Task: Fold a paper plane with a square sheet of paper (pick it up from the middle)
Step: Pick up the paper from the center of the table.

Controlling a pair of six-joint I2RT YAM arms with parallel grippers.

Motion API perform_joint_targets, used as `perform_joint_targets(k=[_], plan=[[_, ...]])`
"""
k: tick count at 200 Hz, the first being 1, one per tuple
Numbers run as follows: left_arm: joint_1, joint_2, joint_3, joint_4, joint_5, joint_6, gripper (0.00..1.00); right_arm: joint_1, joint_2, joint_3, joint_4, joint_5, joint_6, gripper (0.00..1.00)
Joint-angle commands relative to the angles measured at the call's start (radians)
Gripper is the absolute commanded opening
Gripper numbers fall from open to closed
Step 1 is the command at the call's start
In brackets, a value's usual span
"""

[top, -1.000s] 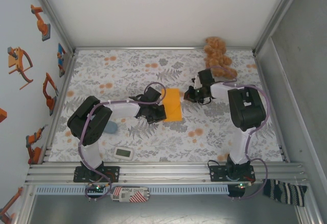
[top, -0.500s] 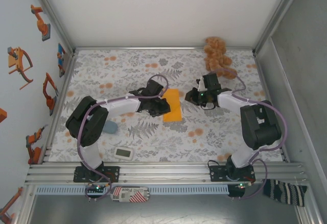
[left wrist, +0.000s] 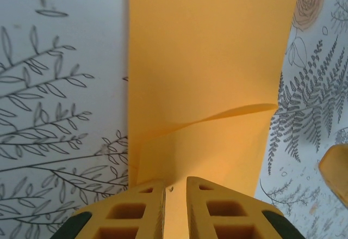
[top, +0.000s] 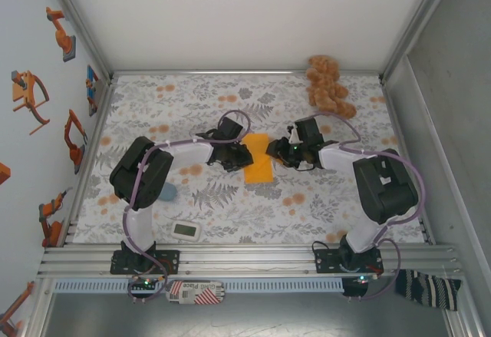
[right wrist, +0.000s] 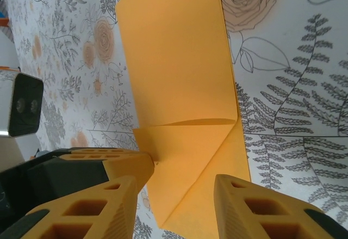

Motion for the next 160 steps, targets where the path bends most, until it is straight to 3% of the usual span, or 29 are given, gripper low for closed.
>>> perform_joint_targets(k=[1, 85, 160], plan=[[0.003, 0.011, -0.032, 0.027, -0.01, -0.022, 0.19, 0.012, 0.03, -0.016, 0.053, 0.003, 0.062, 0.4], [0.005, 0.031, -0.078, 0.047, 0.0, -0.061, 0.19, 0.041, 0.111, 0.017, 0.086, 0.0, 0.105, 0.38], [0.01, 0.027, -0.092, 0.045, 0.007, -0.062, 0.19, 0.045, 0.16, 0.061, 0.054, 0.025, 0.098, 0.25]])
